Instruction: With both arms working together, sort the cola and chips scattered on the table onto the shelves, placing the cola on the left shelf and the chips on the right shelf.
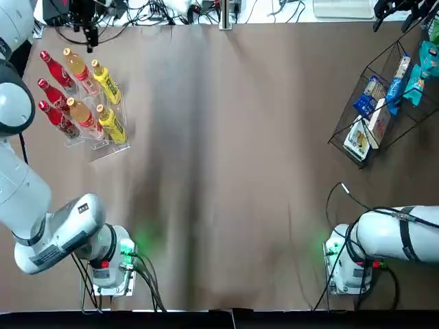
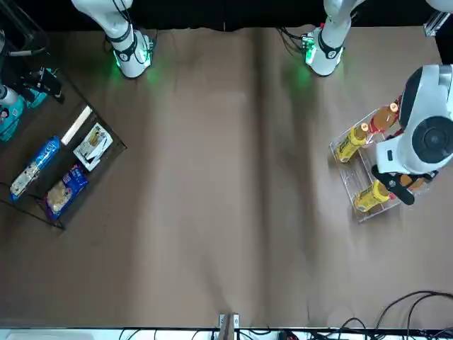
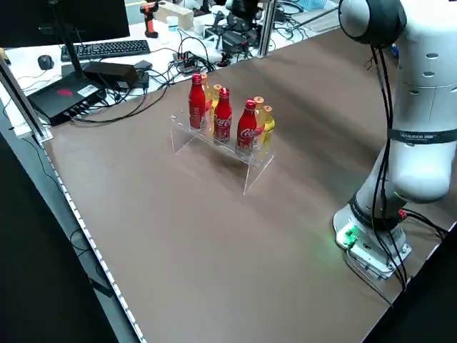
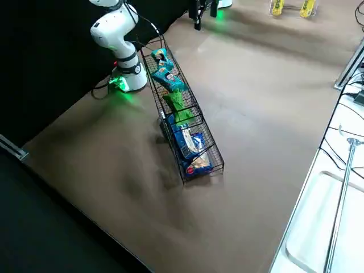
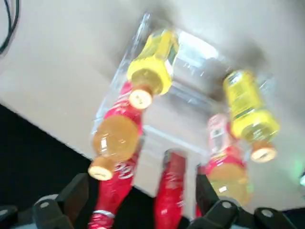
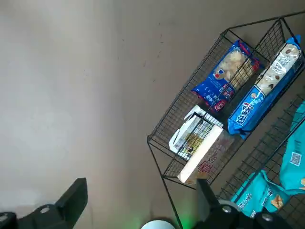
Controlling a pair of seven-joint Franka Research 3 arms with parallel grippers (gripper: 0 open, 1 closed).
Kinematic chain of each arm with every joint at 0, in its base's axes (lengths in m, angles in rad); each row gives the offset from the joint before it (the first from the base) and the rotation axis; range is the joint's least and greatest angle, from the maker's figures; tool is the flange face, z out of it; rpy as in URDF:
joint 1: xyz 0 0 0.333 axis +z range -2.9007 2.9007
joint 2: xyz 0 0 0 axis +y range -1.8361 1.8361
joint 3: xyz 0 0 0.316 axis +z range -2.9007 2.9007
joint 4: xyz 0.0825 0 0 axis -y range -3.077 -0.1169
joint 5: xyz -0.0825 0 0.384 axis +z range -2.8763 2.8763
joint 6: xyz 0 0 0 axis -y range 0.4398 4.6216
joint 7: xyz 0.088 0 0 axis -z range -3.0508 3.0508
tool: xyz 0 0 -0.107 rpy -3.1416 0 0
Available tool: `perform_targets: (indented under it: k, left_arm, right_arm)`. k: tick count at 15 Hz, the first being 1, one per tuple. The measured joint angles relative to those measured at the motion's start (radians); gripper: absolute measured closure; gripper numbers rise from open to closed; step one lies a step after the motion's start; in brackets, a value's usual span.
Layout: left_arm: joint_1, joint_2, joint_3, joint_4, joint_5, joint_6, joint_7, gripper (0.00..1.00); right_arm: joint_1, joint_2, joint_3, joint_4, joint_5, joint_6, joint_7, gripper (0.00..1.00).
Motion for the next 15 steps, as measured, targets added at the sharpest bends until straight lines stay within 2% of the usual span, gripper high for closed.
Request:
perform_targets:
  k: [5,8,9,10,15]
  left_arm:
    - [0.003,-0.031,-0.130,0.005,-0.084,-0.038,-0.320,0.00]
    - [-0.012,-0.055,-0.138,0.030,-0.162,-0.040,-0.467,0.00]
    - [-0.041,-0.064,-0.100,0.043,-0.193,-0.041,-0.491,0.00]
    - [-0.090,-0.077,-0.028,0.059,-0.236,-0.041,-0.501,0.00]
    - [-0.407,-0.212,0.507,0.106,-0.575,-0.046,-0.485,0.00]
  right_arm:
    - [0.000,0.002,0.000,0.000,-0.001,0.000,0.000,0.00]
    - [0.000,0.007,0.000,-0.001,-0.001,0.000,0.000,0.00]
    - [0.000,0.009,0.000,-0.002,-0.001,0.000,0.000,0.00]
    - [0.000,0.010,0.000,-0.003,-0.001,0.000,0.000,0.00]
    - [0.000,0.011,0.000,-0.004,-0.001,-0.001,0.000,0.00]
